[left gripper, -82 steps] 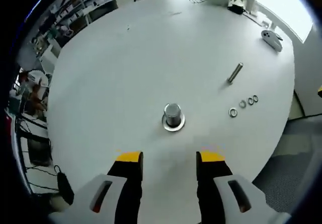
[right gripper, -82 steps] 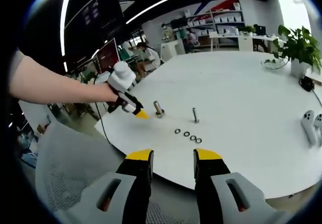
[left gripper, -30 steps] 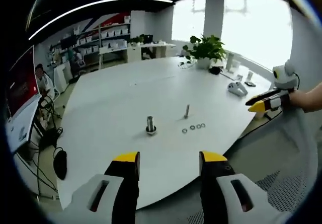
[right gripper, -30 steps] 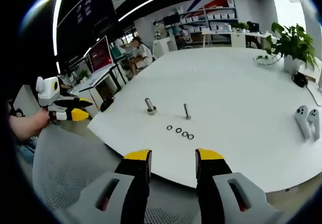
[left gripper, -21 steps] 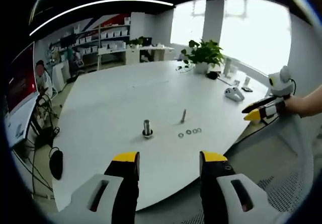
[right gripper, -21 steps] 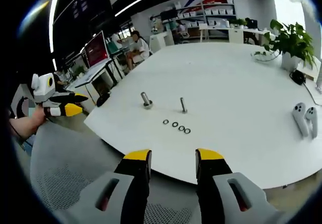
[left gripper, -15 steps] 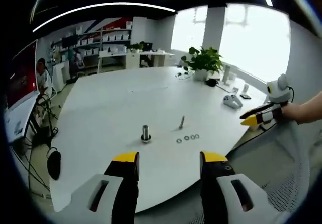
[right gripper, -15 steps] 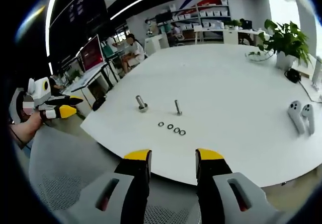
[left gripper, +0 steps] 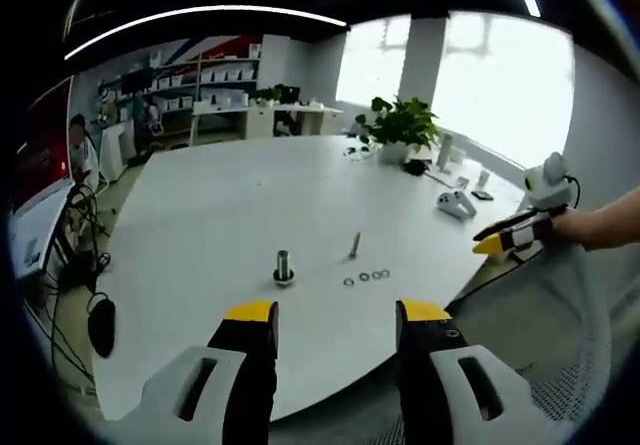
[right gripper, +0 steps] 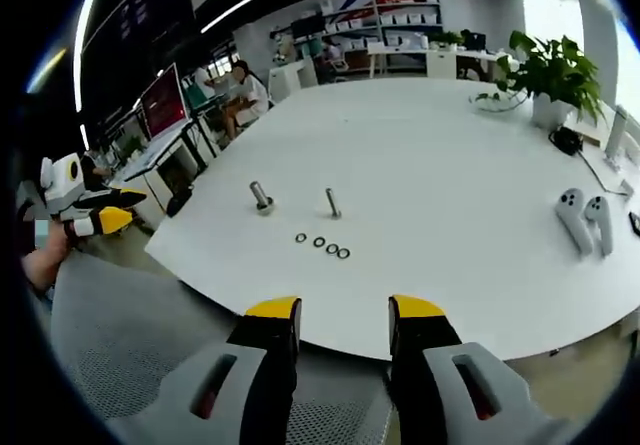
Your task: Place the washer onto the threaded stud by aligning its center hole with the stud, sliding it down to the base, and recovering from edge contact or off-axis alignment until the washer reaches the visible bottom stop.
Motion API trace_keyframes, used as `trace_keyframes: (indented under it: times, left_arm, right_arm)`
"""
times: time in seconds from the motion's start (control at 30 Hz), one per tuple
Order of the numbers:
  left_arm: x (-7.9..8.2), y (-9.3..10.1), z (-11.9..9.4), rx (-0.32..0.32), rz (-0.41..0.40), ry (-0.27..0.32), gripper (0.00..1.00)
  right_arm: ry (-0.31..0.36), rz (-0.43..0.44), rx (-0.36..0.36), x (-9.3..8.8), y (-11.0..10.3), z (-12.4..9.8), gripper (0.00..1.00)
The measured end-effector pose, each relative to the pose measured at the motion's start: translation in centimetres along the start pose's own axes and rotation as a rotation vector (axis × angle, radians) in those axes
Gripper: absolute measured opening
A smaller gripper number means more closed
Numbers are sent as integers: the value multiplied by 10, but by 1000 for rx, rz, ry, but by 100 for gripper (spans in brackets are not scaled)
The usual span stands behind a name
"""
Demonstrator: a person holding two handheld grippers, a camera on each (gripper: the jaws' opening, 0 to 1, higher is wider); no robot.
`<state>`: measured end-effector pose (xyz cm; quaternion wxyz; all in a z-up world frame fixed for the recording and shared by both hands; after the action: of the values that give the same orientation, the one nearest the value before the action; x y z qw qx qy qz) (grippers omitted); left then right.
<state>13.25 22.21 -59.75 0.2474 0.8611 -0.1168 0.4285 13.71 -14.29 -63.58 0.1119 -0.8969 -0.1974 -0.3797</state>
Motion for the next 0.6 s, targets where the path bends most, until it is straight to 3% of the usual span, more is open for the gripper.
trace_keyframes:
  times: [0.6]
  left_arm:
    - [-4,-2,1,28,14,-27,44]
  right_arm:
    - [-22,-3,24,-2,-1,2,37]
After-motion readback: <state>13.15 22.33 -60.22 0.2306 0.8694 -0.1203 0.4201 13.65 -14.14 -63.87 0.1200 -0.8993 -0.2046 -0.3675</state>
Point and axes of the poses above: the point that each gripper's makers call its tool centre point, and the gripper's own axes: z roughly forward along the fingers, y roughly to its right, x roughly out of its top, the point moved 10 cm from there along -z, roughly backward along the fingers, and after that the axes turned 12 degrees about -z, right-handed, at the moved point
